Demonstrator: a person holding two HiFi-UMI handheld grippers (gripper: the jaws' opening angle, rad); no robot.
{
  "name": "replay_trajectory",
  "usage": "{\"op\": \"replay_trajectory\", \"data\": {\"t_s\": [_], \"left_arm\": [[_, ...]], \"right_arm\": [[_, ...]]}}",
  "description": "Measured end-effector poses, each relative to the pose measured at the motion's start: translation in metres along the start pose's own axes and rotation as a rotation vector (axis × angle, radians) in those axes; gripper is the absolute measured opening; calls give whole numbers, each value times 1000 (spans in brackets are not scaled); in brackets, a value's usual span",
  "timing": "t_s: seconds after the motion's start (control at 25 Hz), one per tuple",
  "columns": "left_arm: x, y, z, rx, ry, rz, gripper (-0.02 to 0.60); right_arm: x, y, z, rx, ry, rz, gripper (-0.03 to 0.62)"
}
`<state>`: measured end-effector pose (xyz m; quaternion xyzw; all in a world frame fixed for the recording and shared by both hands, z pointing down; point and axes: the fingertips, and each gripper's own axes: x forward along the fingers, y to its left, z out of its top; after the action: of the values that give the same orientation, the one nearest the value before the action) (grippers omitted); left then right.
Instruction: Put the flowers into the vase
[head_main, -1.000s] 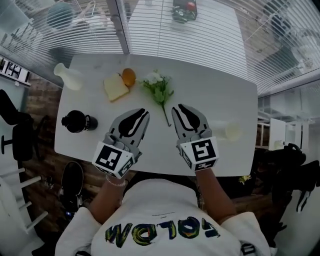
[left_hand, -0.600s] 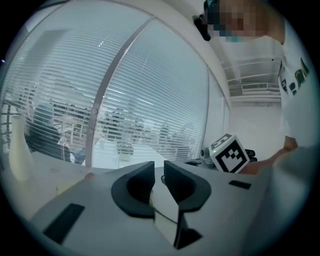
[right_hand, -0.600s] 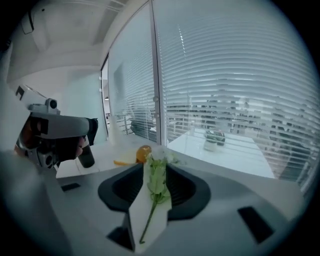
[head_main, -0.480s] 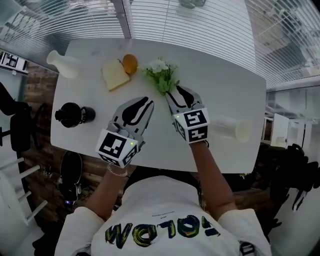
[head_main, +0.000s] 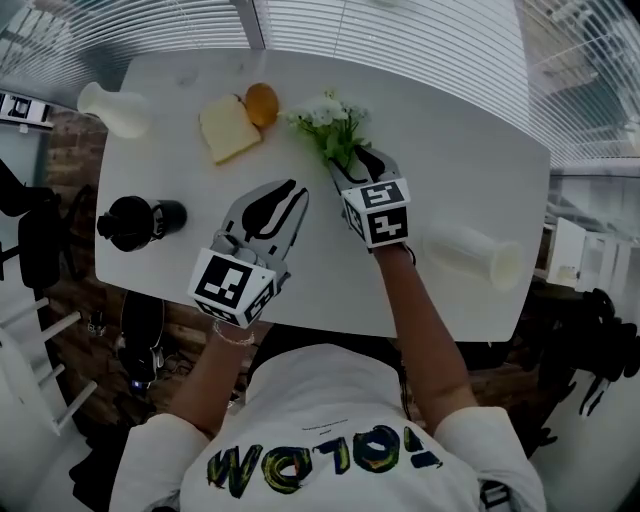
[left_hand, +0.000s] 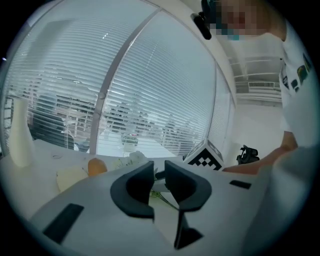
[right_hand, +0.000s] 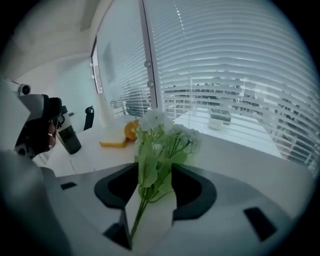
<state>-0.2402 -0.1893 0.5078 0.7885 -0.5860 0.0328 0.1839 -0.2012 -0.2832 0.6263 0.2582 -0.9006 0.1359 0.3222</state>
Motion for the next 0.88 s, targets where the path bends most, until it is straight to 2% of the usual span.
{"op": "replay_trajectory", "data": {"t_s": [0.2, 0.4, 0.64, 0.88], "left_arm": [[3, 3, -11, -15, 21, 2, 80], [6, 4, -19, -23, 34, 2, 83], [1, 3, -24, -26, 42, 15, 83], [-3, -1, -20, -17, 35, 22, 88]], "right_arm": [[13, -5, -10, 12, 32, -1, 207], [22, -6, -19, 11, 61, 9, 172], [17, -4, -17, -6, 55, 13, 78], [0, -9, -11, -5, 23, -14, 47]]}}
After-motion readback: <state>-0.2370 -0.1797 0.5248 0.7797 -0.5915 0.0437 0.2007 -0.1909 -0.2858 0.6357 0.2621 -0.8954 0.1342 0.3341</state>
